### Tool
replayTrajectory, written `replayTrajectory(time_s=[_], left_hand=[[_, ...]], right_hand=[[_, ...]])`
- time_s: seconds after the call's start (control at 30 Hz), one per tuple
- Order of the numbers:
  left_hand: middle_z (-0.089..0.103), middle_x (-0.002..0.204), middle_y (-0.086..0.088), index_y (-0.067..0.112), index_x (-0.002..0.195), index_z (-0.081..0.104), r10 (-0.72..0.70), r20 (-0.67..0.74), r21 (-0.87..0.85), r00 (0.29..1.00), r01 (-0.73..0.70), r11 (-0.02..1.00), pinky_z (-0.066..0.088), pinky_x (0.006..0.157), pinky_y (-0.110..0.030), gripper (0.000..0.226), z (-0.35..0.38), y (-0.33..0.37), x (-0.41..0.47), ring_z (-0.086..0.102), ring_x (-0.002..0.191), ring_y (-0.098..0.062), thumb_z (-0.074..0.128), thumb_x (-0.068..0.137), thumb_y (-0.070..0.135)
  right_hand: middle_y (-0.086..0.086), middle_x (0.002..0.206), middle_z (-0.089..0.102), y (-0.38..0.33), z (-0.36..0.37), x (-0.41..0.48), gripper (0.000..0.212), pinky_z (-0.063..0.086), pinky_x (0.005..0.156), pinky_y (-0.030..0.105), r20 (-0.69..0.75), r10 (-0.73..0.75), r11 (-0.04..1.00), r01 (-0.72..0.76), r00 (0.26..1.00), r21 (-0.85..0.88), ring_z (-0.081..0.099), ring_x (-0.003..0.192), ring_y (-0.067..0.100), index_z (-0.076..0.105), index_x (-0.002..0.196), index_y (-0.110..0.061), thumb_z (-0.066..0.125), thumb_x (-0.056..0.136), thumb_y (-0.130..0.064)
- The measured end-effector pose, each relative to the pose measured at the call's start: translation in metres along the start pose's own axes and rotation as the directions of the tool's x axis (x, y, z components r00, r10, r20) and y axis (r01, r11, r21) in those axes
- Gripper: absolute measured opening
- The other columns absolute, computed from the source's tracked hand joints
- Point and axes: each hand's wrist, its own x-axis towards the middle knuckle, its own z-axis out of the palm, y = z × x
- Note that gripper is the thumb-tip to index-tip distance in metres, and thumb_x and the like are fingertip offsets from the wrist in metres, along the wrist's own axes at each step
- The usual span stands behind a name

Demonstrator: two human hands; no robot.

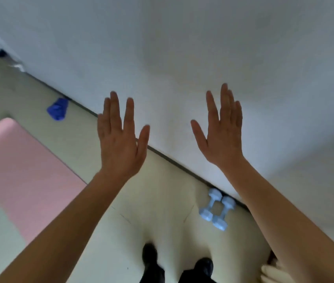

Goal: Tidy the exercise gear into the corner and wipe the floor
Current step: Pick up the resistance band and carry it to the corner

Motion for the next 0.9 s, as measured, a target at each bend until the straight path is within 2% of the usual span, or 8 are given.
replayTrajectory(time_s=[0.13,0.3,0.43,0.6,0.73,0.9], left_hand=[[0.008,0.163,-0.023,0.008,0.156,0.020,-0.141,-0.075,0.122,0.987,0.149,0.981,0.017,0.118,-0.057,0.066,-0.071,-0.044,-0.027,0.005,0.152,-0.036,0.036,0.104,0.046],[0.010,0.162,-0.023,0.007,0.155,0.024,-0.238,-0.184,0.243,0.954,0.279,0.929,0.018,0.118,-0.058,0.067,-0.169,-0.114,-0.085,0.008,0.151,-0.039,0.035,0.103,0.048],[0.012,0.162,-0.024,0.006,0.154,0.025,-0.283,-0.236,0.310,0.930,0.348,0.885,0.018,0.118,-0.059,0.066,-0.255,-0.184,-0.170,0.010,0.150,-0.040,0.032,0.103,0.048],[0.022,0.161,-0.020,0.008,0.153,0.029,-0.396,-0.267,0.393,0.879,0.474,0.788,0.021,0.117,-0.060,0.064,-0.375,-0.281,-0.287,0.020,0.148,-0.038,0.030,0.102,0.048],[0.029,0.157,-0.021,0.008,0.150,0.035,-0.461,-0.364,0.439,0.809,0.586,0.682,0.025,0.114,-0.061,0.061,-0.461,-0.352,-0.354,0.026,0.145,-0.041,0.035,0.101,0.045],[0.025,0.159,-0.023,0.008,0.151,0.033,-0.486,-0.430,0.488,0.761,0.649,0.584,0.023,0.115,-0.059,0.062,-0.515,-0.444,-0.403,0.022,0.147,-0.040,0.039,0.100,0.044]], right_hand=[[0.024,0.166,0.009,-0.075,-0.011,0.016,0.070,0.015,0.123,0.056,-0.003,-0.143,0.986,0.143,0.990,0.084,0.009,0.155,0.037,0.021,0.160,-0.010,0.043,0.105,-0.047],[0.024,0.166,0.009,-0.195,-0.021,0.007,0.069,0.015,0.123,0.056,-0.040,-0.309,0.938,0.312,0.950,0.154,0.010,0.155,0.036,0.022,0.159,-0.011,0.044,0.105,-0.047],[0.023,0.166,0.010,-0.319,-0.020,-0.025,0.068,0.017,0.122,0.056,-0.085,-0.410,0.878,0.418,0.908,0.232,0.014,0.154,0.037,0.025,0.159,-0.011,0.046,0.104,-0.045],[0.019,0.166,0.016,-0.499,-0.014,-0.075,0.061,0.020,0.121,0.053,-0.050,-0.451,0.811,0.433,0.891,0.393,0.023,0.151,0.037,0.032,0.156,-0.013,0.044,0.104,-0.044],[0.021,0.163,0.024,-0.637,0.001,-0.107,0.062,0.028,0.117,0.055,0.003,-0.617,0.715,0.559,0.787,0.420,0.031,0.147,0.037,0.036,0.154,-0.011,0.041,0.104,-0.047],[0.020,0.163,0.023,-0.763,0.037,-0.131,0.065,0.028,0.118,0.053,-0.006,-0.714,0.619,0.636,0.700,0.462,0.033,0.145,0.037,0.035,0.155,-0.011,0.050,0.102,-0.045]])
